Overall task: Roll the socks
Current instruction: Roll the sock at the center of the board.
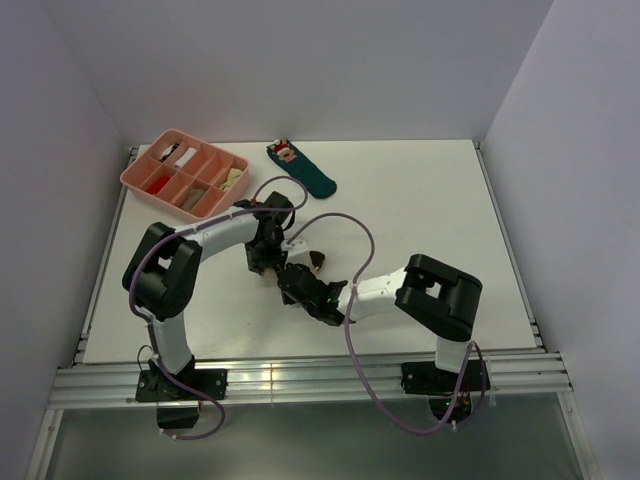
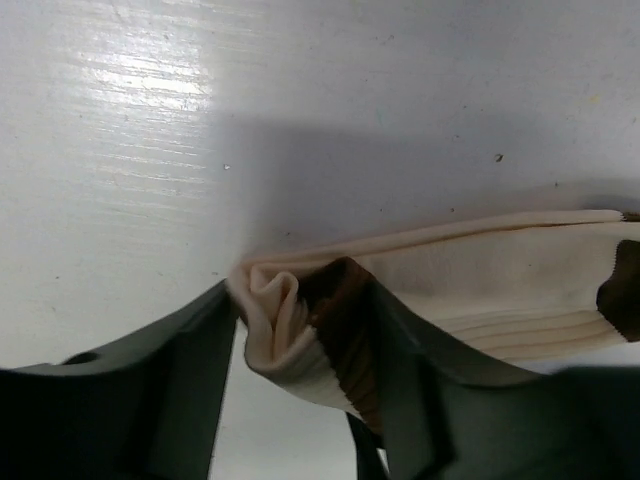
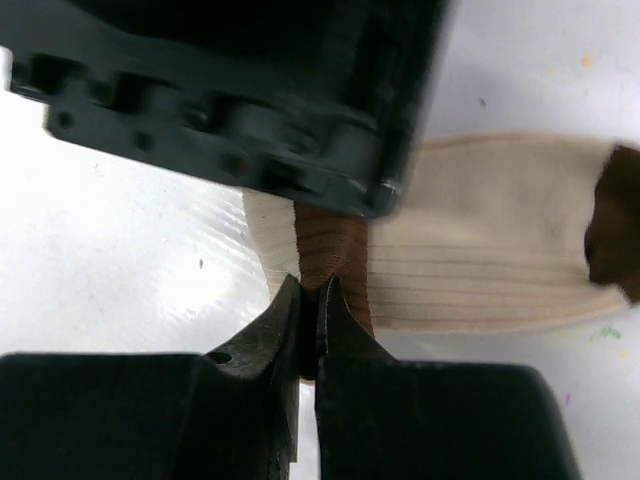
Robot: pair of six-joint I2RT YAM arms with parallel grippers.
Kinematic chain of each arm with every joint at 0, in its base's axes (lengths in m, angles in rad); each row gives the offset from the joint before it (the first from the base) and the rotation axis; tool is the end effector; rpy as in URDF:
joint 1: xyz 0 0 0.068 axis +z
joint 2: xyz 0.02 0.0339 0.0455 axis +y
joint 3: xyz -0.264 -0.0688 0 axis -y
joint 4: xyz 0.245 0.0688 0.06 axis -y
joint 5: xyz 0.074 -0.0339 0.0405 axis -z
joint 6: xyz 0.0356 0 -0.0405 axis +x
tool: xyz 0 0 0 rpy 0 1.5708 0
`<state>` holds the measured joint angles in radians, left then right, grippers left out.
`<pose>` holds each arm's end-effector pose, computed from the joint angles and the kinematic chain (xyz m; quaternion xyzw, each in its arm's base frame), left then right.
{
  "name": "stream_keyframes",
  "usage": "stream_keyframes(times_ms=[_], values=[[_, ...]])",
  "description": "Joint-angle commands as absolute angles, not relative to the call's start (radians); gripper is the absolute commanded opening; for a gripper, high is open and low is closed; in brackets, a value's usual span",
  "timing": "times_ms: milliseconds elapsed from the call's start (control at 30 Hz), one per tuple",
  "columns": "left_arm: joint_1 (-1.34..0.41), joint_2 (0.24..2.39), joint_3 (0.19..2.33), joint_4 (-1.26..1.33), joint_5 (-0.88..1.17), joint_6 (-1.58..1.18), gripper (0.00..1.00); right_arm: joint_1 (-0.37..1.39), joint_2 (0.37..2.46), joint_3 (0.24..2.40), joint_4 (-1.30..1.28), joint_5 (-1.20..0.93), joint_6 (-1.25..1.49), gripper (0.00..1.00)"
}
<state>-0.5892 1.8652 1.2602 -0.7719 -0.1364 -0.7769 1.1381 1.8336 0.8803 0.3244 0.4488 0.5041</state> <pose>0.2964 -0.1923 0.1689 -0.0996 0.9880 -0.0083 0.1177 0.1671 0.3250 0.1410 -0.1749 0.8570 0.1886 0.4466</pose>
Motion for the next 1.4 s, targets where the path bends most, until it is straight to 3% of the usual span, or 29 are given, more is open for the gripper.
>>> stream_keyframes(times_ms=[0,67,100,233,400,533,700,867,1133,1367], values=[[-0.592,1.853,1.266,-0.752,-0.132,-0.828,0.61,1.1,1.815,0.735,0.296,0.342,0.62,0.0],[-0.586,1.815,1.255,-0.727,-0.111,-0.854,0.66,1.062,1.795,0.663,0.343,0.256,0.666,0.0],[-0.581,1.798,1.246,-0.691,-0.1,-0.864,0.74,1.049,1.79,0.644,0.391,0.223,0.678,0.0],[-0.543,1.7,1.169,-0.591,-0.081,-0.922,0.81,0.99,1.781,0.577,0.498,0.051,0.733,0.0],[-0.503,1.485,1.013,-0.39,-0.092,-0.972,0.82,0.893,1.787,0.502,0.616,-0.075,0.811,0.0],[-0.486,1.307,0.8,-0.149,-0.043,-0.95,0.8,0.855,1.802,0.494,0.618,-0.141,0.848,0.0],[-0.485,1.201,0.66,-0.036,0.023,-0.936,0.67,0.815,1.864,0.508,0.63,-0.256,0.891,0.0],[-0.485,1.125,0.49,0.063,0.043,-0.988,0.66,0.778,1.901,0.521,0.614,-0.299,0.913,0.0],[-0.485,1.167,0.351,0.231,0.139,-0.976,0.73,0.742,1.922,0.54,0.598,-0.365,0.919,0.0],[-0.488,1.298,0.331,0.354,0.163,-0.991,0.69,0.727,1.948,0.555,0.592,-0.408,0.937,0.0]])
